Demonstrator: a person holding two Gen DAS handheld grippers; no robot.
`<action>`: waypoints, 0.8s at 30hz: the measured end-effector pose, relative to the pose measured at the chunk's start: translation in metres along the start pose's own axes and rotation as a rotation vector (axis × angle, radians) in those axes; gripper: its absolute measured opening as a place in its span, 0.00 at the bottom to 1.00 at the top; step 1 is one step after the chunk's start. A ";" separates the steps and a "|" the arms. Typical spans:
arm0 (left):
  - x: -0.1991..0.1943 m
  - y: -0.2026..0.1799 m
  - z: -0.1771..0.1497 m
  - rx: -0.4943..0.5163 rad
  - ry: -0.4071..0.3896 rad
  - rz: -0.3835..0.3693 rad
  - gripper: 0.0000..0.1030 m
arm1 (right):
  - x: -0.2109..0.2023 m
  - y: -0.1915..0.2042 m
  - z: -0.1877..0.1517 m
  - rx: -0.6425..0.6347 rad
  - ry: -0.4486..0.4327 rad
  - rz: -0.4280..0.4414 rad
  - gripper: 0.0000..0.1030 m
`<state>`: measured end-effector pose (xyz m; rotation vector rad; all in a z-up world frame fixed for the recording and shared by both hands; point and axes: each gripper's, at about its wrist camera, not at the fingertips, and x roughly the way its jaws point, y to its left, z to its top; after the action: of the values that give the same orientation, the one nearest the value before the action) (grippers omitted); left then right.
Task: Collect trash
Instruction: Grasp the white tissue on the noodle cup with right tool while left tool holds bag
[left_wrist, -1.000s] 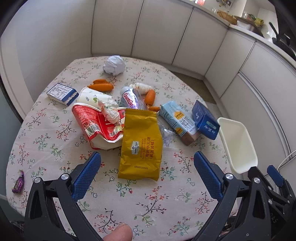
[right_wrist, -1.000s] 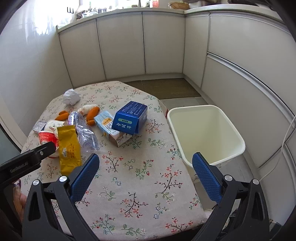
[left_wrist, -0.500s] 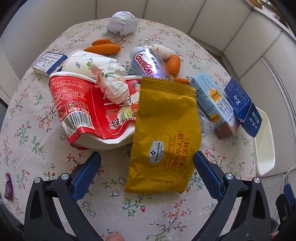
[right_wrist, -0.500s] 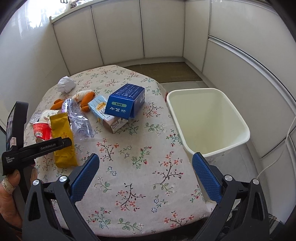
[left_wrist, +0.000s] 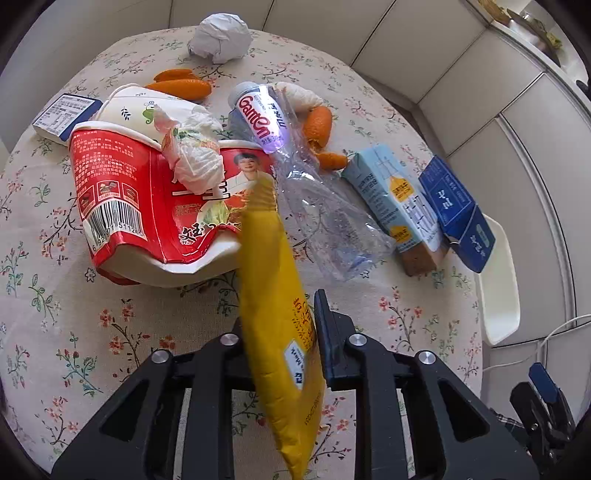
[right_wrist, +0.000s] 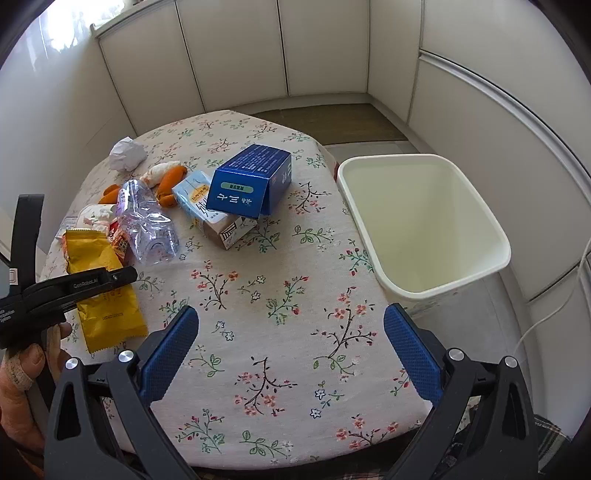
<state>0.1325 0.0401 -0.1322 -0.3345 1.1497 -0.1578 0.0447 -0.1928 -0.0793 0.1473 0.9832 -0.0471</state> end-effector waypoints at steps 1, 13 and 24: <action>-0.006 0.000 -0.001 -0.004 -0.010 -0.028 0.15 | 0.000 0.001 0.000 -0.003 -0.001 0.000 0.95; -0.105 -0.005 0.020 0.036 -0.215 -0.093 0.06 | 0.000 0.022 0.006 -0.036 0.011 0.081 0.95; -0.166 0.032 0.066 0.032 -0.404 -0.006 0.06 | 0.038 0.101 0.112 -0.154 0.080 0.279 0.95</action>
<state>0.1243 0.1306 0.0253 -0.3241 0.7457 -0.1068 0.1687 -0.1085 -0.0395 0.1441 1.0346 0.2916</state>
